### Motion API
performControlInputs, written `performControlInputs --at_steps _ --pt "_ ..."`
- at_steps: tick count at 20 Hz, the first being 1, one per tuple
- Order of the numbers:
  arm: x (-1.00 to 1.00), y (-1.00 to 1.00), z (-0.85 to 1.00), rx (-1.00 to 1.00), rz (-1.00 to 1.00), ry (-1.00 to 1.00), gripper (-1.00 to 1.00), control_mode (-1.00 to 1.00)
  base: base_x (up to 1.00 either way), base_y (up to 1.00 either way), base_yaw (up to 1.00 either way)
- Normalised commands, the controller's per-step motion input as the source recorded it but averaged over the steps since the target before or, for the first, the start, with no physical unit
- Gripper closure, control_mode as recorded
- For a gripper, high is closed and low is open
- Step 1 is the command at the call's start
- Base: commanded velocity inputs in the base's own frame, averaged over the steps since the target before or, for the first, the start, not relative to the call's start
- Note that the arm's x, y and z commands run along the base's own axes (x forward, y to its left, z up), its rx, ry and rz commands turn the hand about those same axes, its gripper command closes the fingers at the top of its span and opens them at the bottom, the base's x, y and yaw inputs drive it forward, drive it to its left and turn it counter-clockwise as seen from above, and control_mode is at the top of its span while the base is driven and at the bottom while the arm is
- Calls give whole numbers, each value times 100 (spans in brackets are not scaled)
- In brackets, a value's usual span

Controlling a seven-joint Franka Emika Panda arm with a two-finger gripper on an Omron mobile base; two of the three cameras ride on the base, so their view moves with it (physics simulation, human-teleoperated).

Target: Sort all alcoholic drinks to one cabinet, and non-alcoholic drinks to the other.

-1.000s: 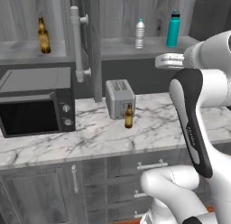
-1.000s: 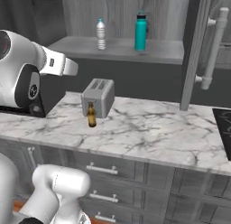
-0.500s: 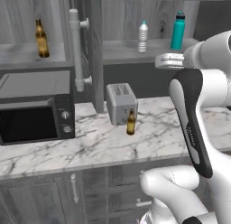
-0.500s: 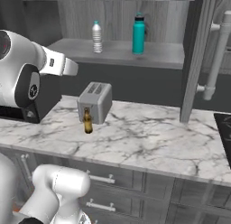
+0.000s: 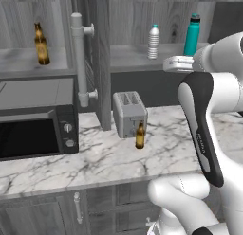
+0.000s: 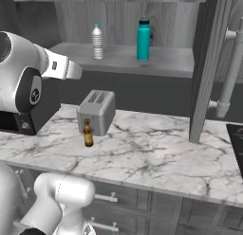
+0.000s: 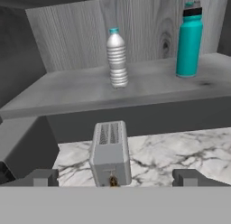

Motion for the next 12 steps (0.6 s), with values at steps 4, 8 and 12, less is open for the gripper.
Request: performControlInputs --at_steps 4,8,12 --pt "0 0 0 0 0 0 -100 100 31 -9 0" --pt "0 0 0 0 0 0 -100 100 7 0 0" --pt "0 0 0 0 0 0 -100 100 0 0 0"
